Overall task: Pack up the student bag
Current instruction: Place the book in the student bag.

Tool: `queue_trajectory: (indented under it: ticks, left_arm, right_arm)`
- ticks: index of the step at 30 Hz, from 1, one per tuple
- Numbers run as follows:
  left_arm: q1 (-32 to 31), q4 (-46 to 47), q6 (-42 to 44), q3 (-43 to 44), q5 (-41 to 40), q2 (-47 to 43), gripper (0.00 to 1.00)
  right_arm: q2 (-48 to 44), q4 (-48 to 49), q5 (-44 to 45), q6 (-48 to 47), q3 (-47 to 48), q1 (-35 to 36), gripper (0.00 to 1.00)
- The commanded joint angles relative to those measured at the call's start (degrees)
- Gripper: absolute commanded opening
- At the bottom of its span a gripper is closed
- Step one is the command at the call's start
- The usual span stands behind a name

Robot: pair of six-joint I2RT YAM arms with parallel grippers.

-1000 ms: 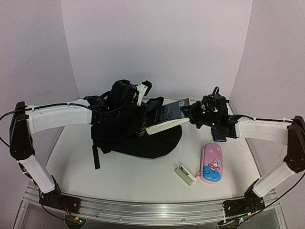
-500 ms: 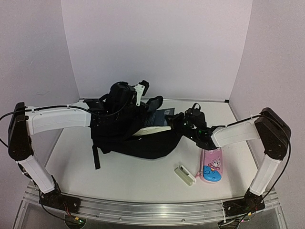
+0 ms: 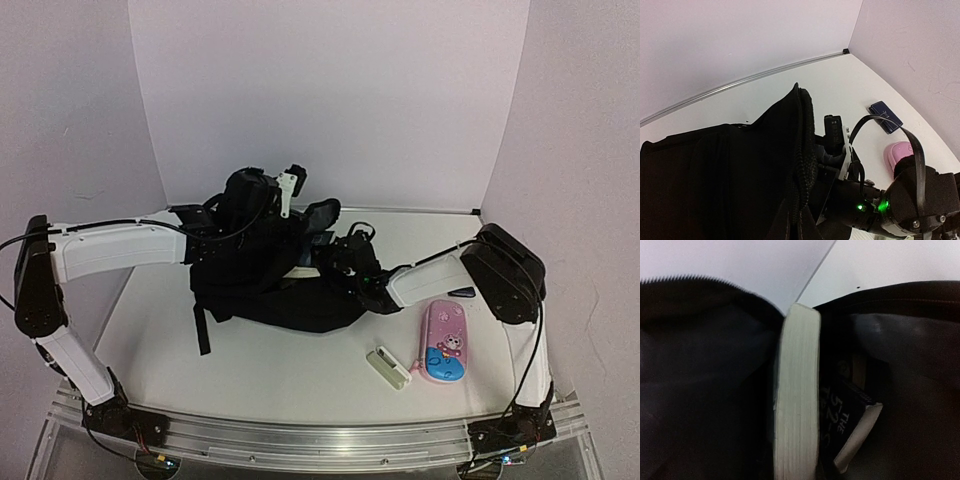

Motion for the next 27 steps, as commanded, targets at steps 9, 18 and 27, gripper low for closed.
queue_trajectory:
  ticks: [9, 18, 27]
  left_arm:
    - [3.7, 1.2, -5.6, -2.0, 4.6, -6.4, 0.0]
    - [4.4, 0.4, -6.2, -2.4, 5.4, -7.1, 0.0]
    - [4.4, 0.0, -6.5, -2.7, 5.7, -7.5, 0.0]
  right_arm:
    - [-11.2, -13.9, 4.5, -13.1, -2.1, 0.6, 0.76]
    - [-12.6, -17.6, 2.9, -13.1, -3.8, 0.6, 0.7]
    - [-7.4, -17.8, -2.8, -12.0, -1.6, 0.6, 0.6]
